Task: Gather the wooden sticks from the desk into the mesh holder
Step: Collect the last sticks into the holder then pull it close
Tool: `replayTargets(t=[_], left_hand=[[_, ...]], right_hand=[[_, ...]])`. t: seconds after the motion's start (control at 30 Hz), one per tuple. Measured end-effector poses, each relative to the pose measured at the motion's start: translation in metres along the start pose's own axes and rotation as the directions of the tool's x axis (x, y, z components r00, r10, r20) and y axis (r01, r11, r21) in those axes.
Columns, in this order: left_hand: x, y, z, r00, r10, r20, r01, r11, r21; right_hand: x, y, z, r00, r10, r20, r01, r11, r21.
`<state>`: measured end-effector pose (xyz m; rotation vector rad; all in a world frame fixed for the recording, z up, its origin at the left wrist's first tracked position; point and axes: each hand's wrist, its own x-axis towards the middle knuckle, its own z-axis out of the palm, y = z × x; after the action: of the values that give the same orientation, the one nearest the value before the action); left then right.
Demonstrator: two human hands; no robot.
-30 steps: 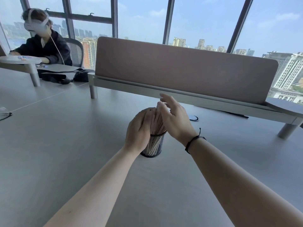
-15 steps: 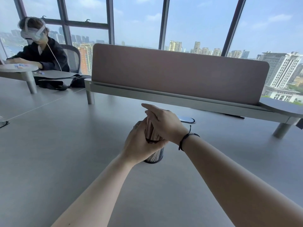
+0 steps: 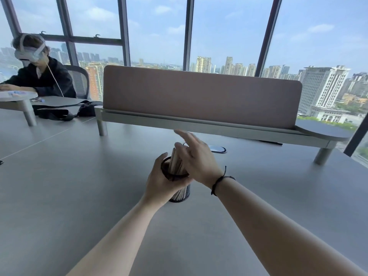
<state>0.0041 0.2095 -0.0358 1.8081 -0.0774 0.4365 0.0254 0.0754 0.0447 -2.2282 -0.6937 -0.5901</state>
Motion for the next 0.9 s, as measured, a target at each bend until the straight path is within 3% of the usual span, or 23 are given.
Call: replayTargets(t=[0.1, 0.2, 0.3, 0.37, 0.57, 0.7, 0.77, 0.87, 0.9], left_hand=[[-0.003, 0.003, 0.002, 0.998, -0.013, 0.067, 0.014, 1.000, -0.019], [-0.012, 0.007, 0.008, 0.996, -0.047, 0.072, 0.045, 0.999, 0.025], [-0.028, 0.006, 0.024, 0.990, -0.123, 0.064, 0.114, 0.986, 0.125], [-0.045, 0.010, 0.039, 0.987, -0.097, 0.128, 0.074, 0.983, 0.168], [-0.081, 0.019, 0.051, 0.947, -0.074, 0.311, 0.012, 0.981, 0.196], [-0.078, 0.022, 0.049, 0.949, -0.058, 0.309, -0.005, 0.980, 0.199], [-0.077, 0.025, 0.047, 0.948, -0.043, 0.317, -0.007, 0.988, 0.156], [-0.078, 0.028, 0.047, 0.916, 0.008, 0.401, -0.046, 0.995, 0.086], [-0.079, 0.029, 0.046, 0.904, 0.018, 0.427, -0.055, 0.996, 0.074]], right_hand=[[-0.043, 0.007, -0.005, 0.914, 0.344, -0.214, -0.270, 0.911, 0.311], [-0.098, 0.024, 0.002, 0.860, 0.501, -0.093, -0.463, 0.845, 0.269], [-0.124, 0.034, 0.003, 0.845, 0.525, 0.102, -0.532, 0.808, 0.253], [-0.125, 0.036, 0.000, 0.836, 0.535, 0.122, -0.545, 0.782, 0.302], [-0.139, 0.042, -0.028, 0.781, 0.622, -0.044, -0.536, 0.706, 0.464], [-0.145, 0.045, -0.036, 0.769, 0.606, -0.204, -0.519, 0.778, 0.354], [-0.147, 0.043, -0.040, 0.789, 0.598, -0.139, -0.512, 0.765, 0.390], [-0.149, 0.040, -0.047, 0.858, 0.500, 0.114, -0.496, 0.751, 0.436], [-0.149, 0.043, -0.050, 0.866, 0.479, 0.141, -0.490, 0.758, 0.431]])
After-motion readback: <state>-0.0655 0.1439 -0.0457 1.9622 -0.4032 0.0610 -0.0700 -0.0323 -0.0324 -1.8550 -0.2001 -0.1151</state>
